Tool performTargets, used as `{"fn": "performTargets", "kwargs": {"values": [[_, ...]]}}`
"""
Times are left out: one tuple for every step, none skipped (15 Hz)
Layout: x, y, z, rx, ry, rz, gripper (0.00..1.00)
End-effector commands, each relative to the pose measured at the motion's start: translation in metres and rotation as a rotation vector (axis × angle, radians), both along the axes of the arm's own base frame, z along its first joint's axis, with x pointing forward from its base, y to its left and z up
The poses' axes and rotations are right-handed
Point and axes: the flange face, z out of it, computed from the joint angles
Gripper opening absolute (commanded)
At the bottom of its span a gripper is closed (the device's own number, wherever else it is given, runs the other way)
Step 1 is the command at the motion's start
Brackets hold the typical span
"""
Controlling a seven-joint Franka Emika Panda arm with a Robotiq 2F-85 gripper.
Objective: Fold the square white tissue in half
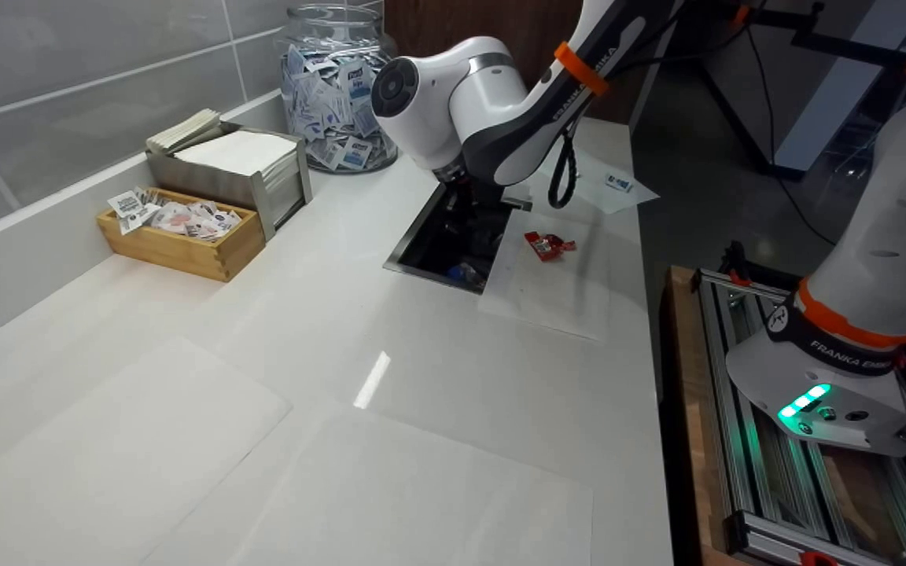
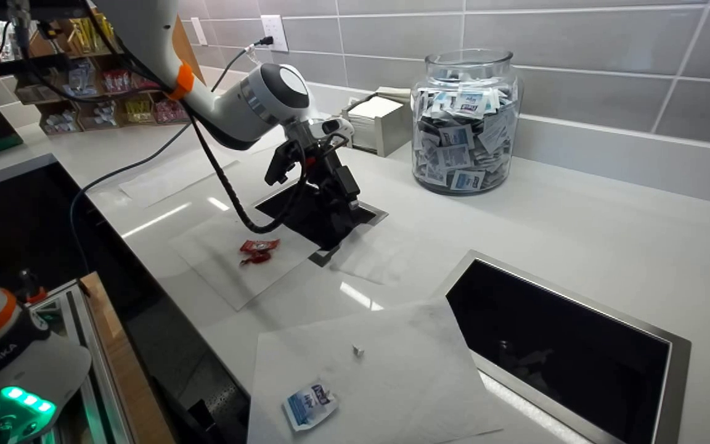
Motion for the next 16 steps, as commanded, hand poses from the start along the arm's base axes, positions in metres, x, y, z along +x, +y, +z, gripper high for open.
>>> {"fn": "performTargets", "kwargs": {"values": [[0.001,-0.003,-0.010,-0.054,0.022,-0.009,0.73],[0.001,-0.004,-0.010,-0.057,0.026,-0.012,0.73],[0.001,-0.004,-0.010,-0.058,0.029,-0.014,0.67],[0.002,-0.005,-0.010,-0.059,0.029,-0.015,0.57],[0.002,-0.005,-0.010,-0.059,0.029,-0.016,0.53],[0.002,-0.005,-0.009,-0.062,0.029,-0.015,0.43],[0.003,-0.004,-0.008,-0.064,0.027,-0.014,0.38],[0.003,-0.004,-0.006,-0.066,0.024,-0.015,0.32],[0.004,-0.004,-0.005,-0.068,0.023,-0.016,0.30],[0.005,-0.005,-0.003,-0.070,0.021,-0.019,0.27],[0.005,-0.006,-0.002,-0.073,0.020,-0.022,0.28],[0.005,-0.006,-0.001,-0.074,0.020,-0.024,0.23],[0.005,-0.006,0.000,-0.075,0.017,-0.026,0.19],[0.005,-0.006,0.001,-0.073,0.014,-0.025,0.16],[0.005,-0.005,0.003,-0.071,0.010,-0.024,0.12],[0.005,-0.005,0.004,-0.069,0.006,-0.025,0.16]]}}
